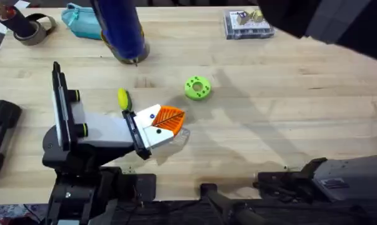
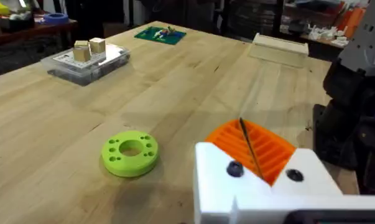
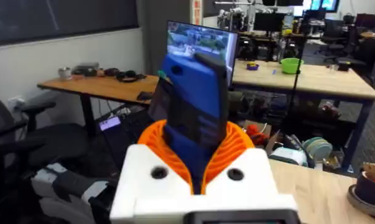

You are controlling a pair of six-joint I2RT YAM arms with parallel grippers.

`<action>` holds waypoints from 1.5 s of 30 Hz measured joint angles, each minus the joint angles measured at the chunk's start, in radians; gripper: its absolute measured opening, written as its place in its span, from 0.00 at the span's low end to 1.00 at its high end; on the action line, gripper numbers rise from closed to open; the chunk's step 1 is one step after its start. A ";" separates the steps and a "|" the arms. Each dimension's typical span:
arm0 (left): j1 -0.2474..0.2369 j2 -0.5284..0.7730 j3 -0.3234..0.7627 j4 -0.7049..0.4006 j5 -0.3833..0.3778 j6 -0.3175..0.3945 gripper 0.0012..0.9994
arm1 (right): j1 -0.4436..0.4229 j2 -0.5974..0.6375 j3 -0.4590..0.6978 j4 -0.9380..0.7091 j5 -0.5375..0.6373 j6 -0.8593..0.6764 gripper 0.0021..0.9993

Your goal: Pick up the gripper from the table and insert it into the empty holder that is missing its gripper. Then pick up a screw, insert it into the mounting hole, and use the screwdriver to tighten it. Finally, clean up the table by picking up the vegetable and placing it into the bucket.

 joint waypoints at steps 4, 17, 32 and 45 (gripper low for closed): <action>0.000 0.000 0.000 0.000 0.000 0.000 0.01 | 0.011 0.000 -0.029 0.025 0.000 0.000 0.05; 0.000 0.000 0.000 0.000 0.000 0.000 0.01 | 0.021 0.000 -0.079 0.108 0.000 0.001 0.05; 0.000 0.000 0.000 0.000 0.000 0.000 0.01 | 0.021 -0.028 -0.261 0.222 -0.004 0.062 0.04; 0.000 0.000 0.000 0.000 0.000 0.000 0.01 | 0.040 -0.091 -0.329 0.223 -0.003 0.055 0.05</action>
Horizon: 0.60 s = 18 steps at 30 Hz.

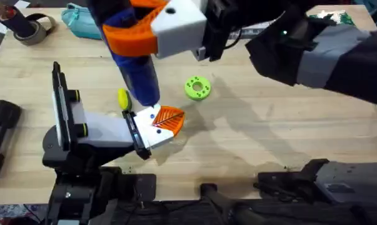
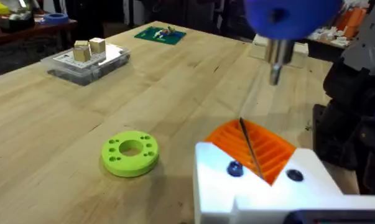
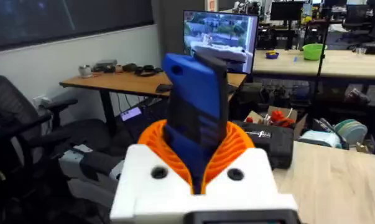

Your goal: Pick up the gripper from the table and insert it into the empty holder that is missing its gripper. Then pick up a screw, insert it into the mounting hole, and use the screwdriver to tighten it. Finally, clean up the table by picking up the vegetable and placing it into the bucket.

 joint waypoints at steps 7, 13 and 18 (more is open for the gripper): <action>0.000 0.000 0.000 0.000 0.000 0.000 0.01 | 0.019 -0.008 -0.018 0.000 0.010 -0.042 0.04; 0.000 0.000 0.000 0.000 0.000 0.000 0.01 | 0.043 -0.008 -0.032 0.000 0.030 -0.076 0.05; 0.000 0.000 0.000 0.000 0.000 0.000 0.01 | 0.046 -0.008 -0.056 0.008 0.053 -0.089 0.04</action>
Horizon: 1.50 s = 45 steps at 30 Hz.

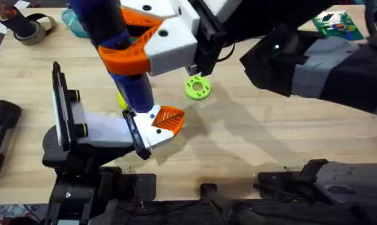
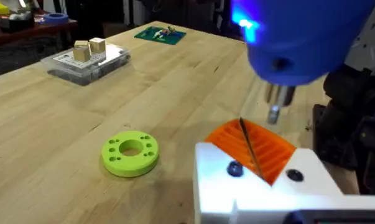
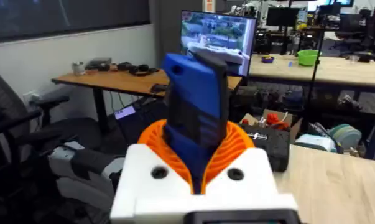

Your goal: Pick up the gripper from the table and insert it into the empty holder that is missing its gripper. Then pick up a screw, insert it into the mounting hole, and use the screwdriver to tighten it. Finally, clean up the table by picking up the vegetable and placing it into the bucket.

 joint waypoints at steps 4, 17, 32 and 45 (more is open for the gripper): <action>0.000 0.000 0.000 0.000 0.000 0.000 0.01 | 0.000 0.000 -0.009 0.005 0.017 -0.007 0.04; 0.000 0.000 0.000 0.000 0.000 0.000 0.01 | 0.000 0.000 -0.022 0.014 0.034 -0.038 0.04; 0.000 0.000 0.000 0.000 0.000 0.000 0.01 | -0.007 0.000 -0.073 0.044 0.035 -0.059 0.05; 0.000 0.000 0.000 0.000 0.000 0.000 0.01 | -0.013 0.000 -0.078 0.047 0.038 -0.095 0.04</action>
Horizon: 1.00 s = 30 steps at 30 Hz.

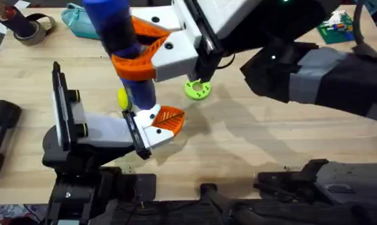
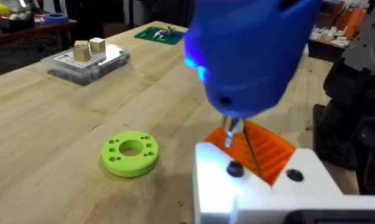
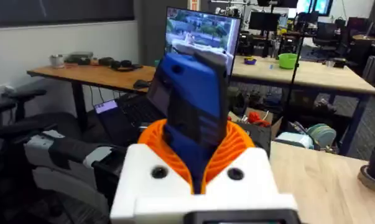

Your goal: Pick up the gripper from the table and insert it into the empty holder that is missing its gripper. Then pick up a screw, insert it into the mounting hole, and use the screwdriver to tighten it. Finally, clean up the table by picking up the vegetable and placing it into the bucket.

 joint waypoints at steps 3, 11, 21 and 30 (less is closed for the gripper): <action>0.000 0.000 0.000 0.000 0.000 0.000 0.01 | 0.000 0.000 0.000 -0.001 0.000 0.000 0.04; 0.000 0.000 0.000 0.000 0.000 0.000 0.01 | 0.000 0.000 0.000 -0.005 0.000 0.001 0.05; 0.000 0.000 0.000 0.000 0.000 0.000 0.01 | 0.000 0.000 -0.004 -0.027 -0.002 0.001 0.05; 0.000 0.000 0.000 0.000 0.000 0.000 0.01 | 0.000 0.000 -0.021 -0.026 0.000 0.000 0.05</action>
